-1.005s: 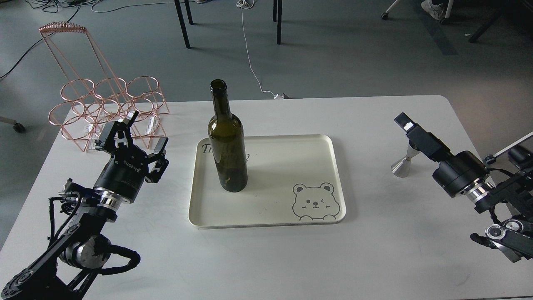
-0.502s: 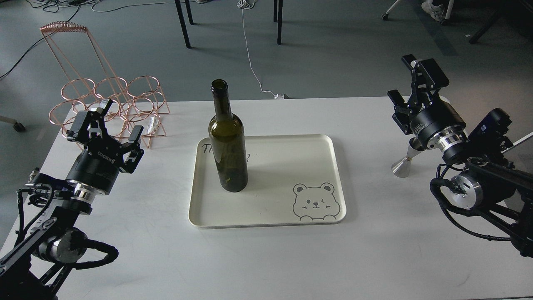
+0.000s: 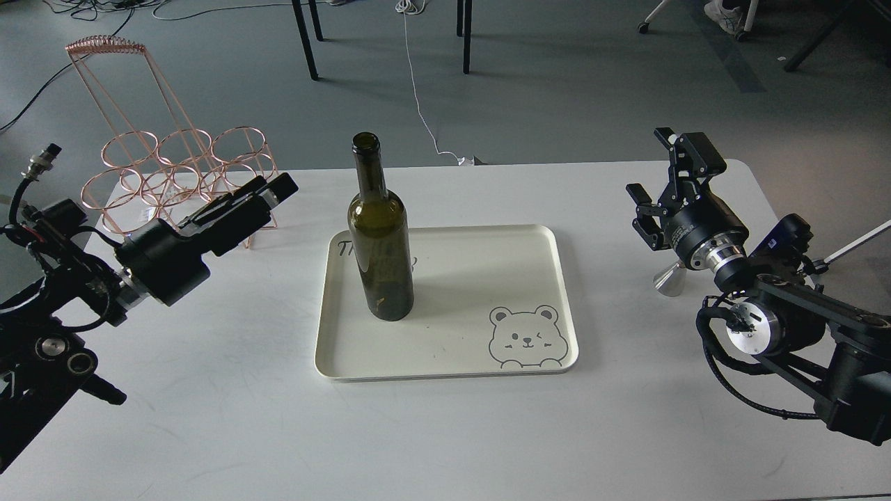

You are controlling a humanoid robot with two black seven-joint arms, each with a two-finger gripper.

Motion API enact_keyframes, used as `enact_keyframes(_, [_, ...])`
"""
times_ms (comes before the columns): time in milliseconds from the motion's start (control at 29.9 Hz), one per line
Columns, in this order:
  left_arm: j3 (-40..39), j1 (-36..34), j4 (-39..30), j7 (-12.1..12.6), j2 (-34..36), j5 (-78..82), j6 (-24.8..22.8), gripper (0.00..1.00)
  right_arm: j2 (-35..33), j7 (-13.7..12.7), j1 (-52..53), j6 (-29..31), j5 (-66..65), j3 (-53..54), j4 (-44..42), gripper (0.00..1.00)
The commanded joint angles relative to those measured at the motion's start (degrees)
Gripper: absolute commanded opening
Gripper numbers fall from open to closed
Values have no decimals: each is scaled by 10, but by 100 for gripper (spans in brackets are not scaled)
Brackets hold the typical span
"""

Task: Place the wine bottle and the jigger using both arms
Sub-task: 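Raise the right gripper away and reach the left gripper toward the bottle neck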

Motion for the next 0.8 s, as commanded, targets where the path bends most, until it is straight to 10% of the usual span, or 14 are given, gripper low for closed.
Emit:
enact_keyframes(0, [10, -23, -12, 0, 1, 91, 30, 99, 0, 0, -2, 0, 0, -1, 0, 99])
enact_keyframes(770, [115, -144, 26, 0, -30, 193, 74, 99, -2, 0, -13, 1, -4, -4, 2, 99])
